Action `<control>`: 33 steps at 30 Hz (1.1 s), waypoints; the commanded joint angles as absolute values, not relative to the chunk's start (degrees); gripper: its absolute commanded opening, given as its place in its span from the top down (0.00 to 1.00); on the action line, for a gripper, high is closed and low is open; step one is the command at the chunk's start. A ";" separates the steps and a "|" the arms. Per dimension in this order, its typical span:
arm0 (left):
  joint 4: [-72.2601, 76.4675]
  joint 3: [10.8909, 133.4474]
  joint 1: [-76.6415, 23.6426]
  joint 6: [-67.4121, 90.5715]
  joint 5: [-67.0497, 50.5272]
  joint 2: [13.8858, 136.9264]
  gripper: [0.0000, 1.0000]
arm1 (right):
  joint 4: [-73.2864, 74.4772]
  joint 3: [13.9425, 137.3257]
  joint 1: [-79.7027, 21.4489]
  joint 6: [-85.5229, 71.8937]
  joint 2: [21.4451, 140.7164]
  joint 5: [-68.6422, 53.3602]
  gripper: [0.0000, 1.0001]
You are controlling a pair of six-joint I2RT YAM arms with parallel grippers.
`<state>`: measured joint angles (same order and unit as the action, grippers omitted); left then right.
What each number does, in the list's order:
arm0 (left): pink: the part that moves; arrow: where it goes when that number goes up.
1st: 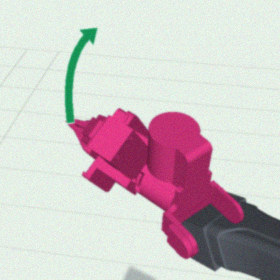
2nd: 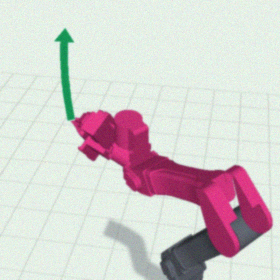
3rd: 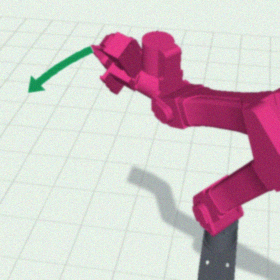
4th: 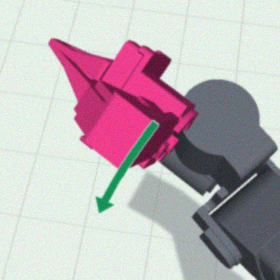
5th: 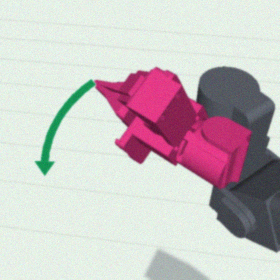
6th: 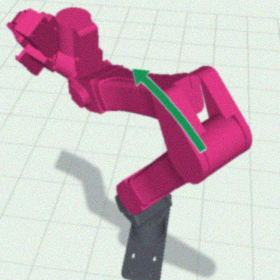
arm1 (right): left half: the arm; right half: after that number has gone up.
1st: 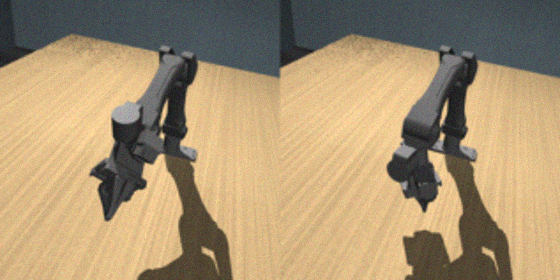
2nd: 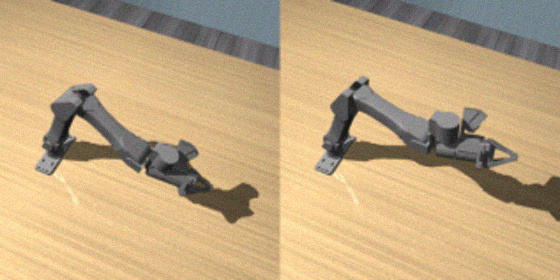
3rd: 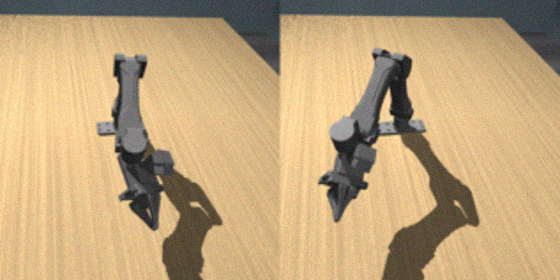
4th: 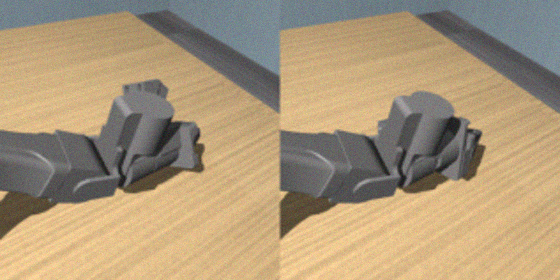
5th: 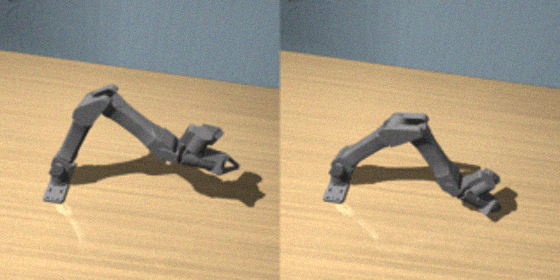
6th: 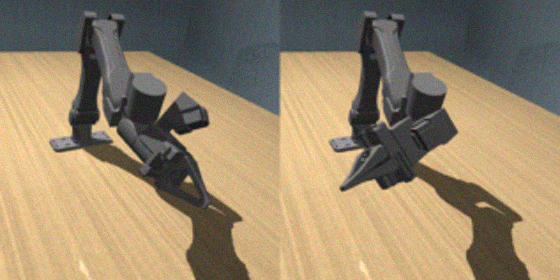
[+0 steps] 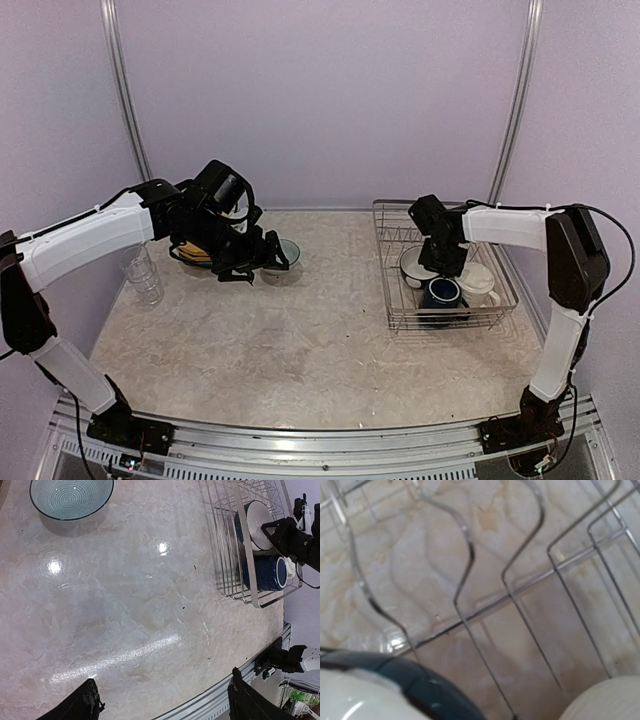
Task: Unload the mixed dishes from the dish rack
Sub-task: Adjust the bowl on the dish rack, then grab the bowl from the dish rack.
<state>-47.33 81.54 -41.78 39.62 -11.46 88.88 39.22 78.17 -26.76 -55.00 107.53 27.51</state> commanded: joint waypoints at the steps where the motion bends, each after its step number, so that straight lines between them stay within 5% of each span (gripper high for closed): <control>1: -48.34 81.40 -42.19 39.37 -10.80 88.14 0.15 | 37.91 79.29 -26.57 -51.19 108.35 27.79 0.81; 4: -48.38 81.72 -42.16 39.54 -11.10 88.36 0.15 | 36.92 78.45 -25.86 -50.79 107.75 27.11 0.77; 8: -48.34 81.74 -42.27 39.94 -11.31 88.42 0.15 | 34.69 76.34 -24.54 -50.92 107.27 24.65 0.56; 12: -48.45 81.86 -42.49 40.14 -11.33 88.50 0.15 | 32.37 74.99 -23.46 -49.88 107.93 23.16 0.53; 16: -48.71 82.09 -42.58 40.17 -11.27 88.75 0.15 | 31.64 75.14 -22.78 -49.12 108.62 22.54 0.59; 21: -48.78 82.18 -42.63 40.34 -11.26 88.86 0.15 | 31.62 76.53 -22.67 -47.29 107.49 22.81 0.90; 24: -48.74 82.38 -42.63 40.30 -11.29 89.01 0.15 | 32.00 77.07 -22.66 -46.39 106.32 22.47 1.00; 33: -48.98 83.91 -42.89 39.95 -11.55 90.47 0.15 | 32.83 78.28 -22.66 -41.43 101.08 23.45 1.00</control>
<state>-48.38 82.08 -42.35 40.07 -11.55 89.27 33.65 76.12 -23.22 -44.51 106.43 21.91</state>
